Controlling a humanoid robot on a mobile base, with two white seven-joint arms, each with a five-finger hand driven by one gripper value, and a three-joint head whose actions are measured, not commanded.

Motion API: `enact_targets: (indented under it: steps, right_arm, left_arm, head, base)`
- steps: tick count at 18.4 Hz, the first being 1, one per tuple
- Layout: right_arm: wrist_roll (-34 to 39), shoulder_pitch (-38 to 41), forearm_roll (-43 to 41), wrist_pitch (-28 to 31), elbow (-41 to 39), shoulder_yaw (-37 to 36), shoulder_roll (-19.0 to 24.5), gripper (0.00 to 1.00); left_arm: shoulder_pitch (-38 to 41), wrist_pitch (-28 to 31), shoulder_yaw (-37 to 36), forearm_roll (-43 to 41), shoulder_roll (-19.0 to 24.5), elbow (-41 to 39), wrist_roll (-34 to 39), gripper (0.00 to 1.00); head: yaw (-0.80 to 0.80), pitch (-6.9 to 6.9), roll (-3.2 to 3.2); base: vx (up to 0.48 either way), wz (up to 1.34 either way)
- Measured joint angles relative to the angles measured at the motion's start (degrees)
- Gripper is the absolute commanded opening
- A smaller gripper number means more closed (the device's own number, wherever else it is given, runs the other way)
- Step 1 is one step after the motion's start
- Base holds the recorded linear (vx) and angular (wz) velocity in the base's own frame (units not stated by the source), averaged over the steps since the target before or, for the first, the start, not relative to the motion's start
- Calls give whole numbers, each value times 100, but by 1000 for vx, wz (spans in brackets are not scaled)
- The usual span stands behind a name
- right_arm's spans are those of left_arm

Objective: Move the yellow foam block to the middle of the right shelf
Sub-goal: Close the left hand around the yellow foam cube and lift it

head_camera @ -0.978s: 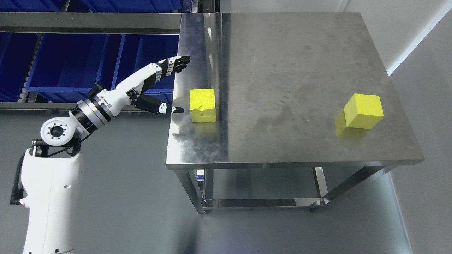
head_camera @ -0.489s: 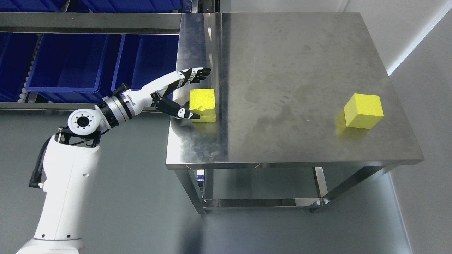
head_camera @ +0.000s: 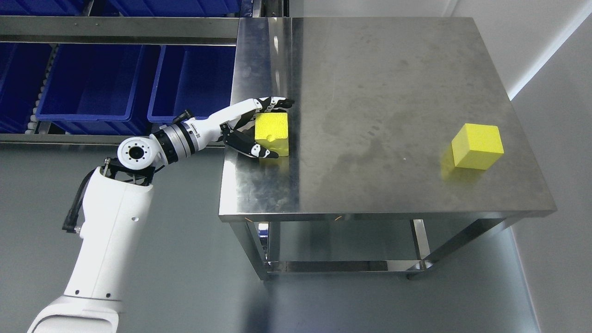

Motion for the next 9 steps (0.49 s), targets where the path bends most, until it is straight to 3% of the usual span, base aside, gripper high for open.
enact_targets:
  steps: [3, 9]
  right_arm:
    - [-9, 0, 0, 0, 0, 0, 0, 100]
    - [-24, 0, 0, 0, 0, 0, 0, 100]
  left_arm:
    - [-30, -27, 4, -9, -83, 137, 3, 48]
    - [-162, 54, 422, 111, -410, 317, -45, 49]
  head:
    - [0, 0, 0]
    - [0, 0, 0]
  base:
    - [0, 55]
    - [-1, 25]
